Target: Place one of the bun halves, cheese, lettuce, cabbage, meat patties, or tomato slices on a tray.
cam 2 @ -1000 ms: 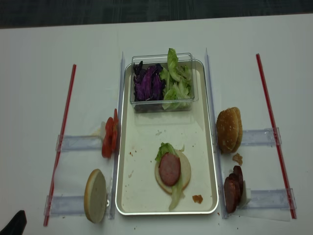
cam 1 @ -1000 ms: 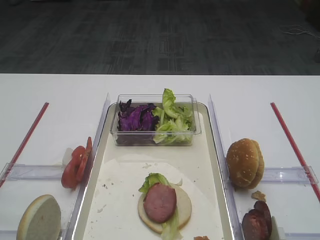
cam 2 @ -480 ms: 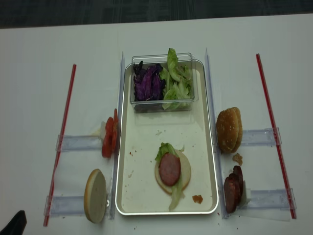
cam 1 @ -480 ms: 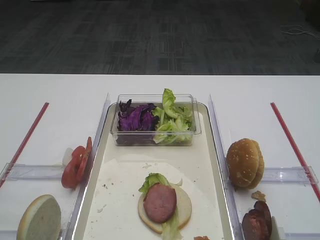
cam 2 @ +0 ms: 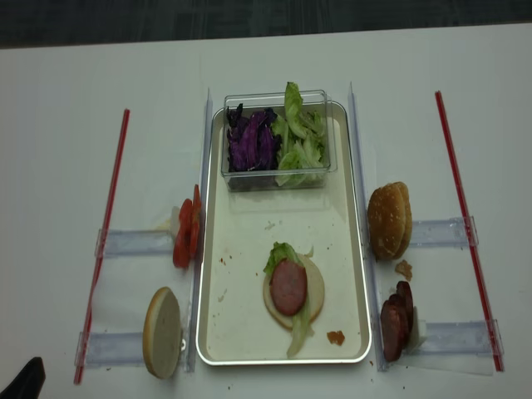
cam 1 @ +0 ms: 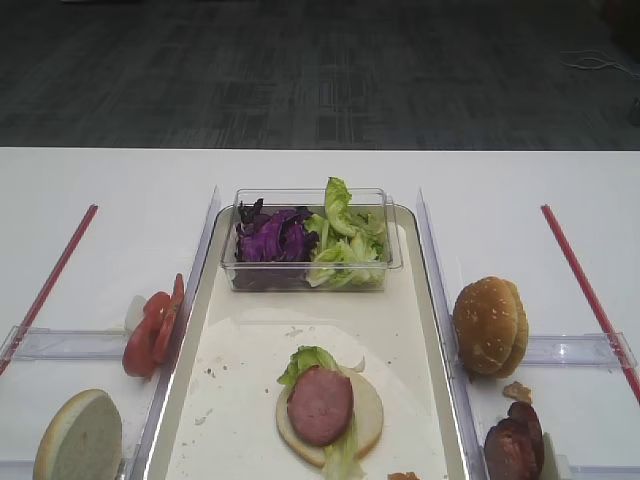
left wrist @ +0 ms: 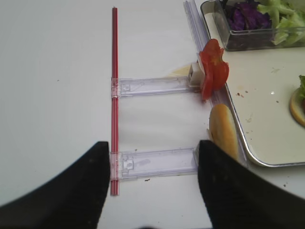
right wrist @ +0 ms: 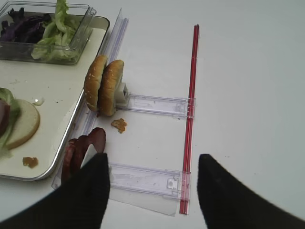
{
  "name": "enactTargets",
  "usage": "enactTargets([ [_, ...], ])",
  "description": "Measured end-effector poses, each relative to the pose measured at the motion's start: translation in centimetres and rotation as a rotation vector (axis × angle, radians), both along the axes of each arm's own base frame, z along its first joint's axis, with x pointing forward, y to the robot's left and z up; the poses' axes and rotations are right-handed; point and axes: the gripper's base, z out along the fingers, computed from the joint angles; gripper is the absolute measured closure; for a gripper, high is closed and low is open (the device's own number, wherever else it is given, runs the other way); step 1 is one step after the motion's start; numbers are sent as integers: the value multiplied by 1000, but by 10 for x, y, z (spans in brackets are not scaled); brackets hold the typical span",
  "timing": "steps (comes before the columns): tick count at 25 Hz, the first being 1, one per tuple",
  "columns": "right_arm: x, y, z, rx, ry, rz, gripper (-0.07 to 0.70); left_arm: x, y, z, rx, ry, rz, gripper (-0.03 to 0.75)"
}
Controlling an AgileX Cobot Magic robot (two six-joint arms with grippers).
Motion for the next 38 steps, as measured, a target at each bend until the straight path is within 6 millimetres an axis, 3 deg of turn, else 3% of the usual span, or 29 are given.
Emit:
enactTargets([
  [38,0,0,0,-3,-1,2,198,0,0,0,0,0,0,324],
])
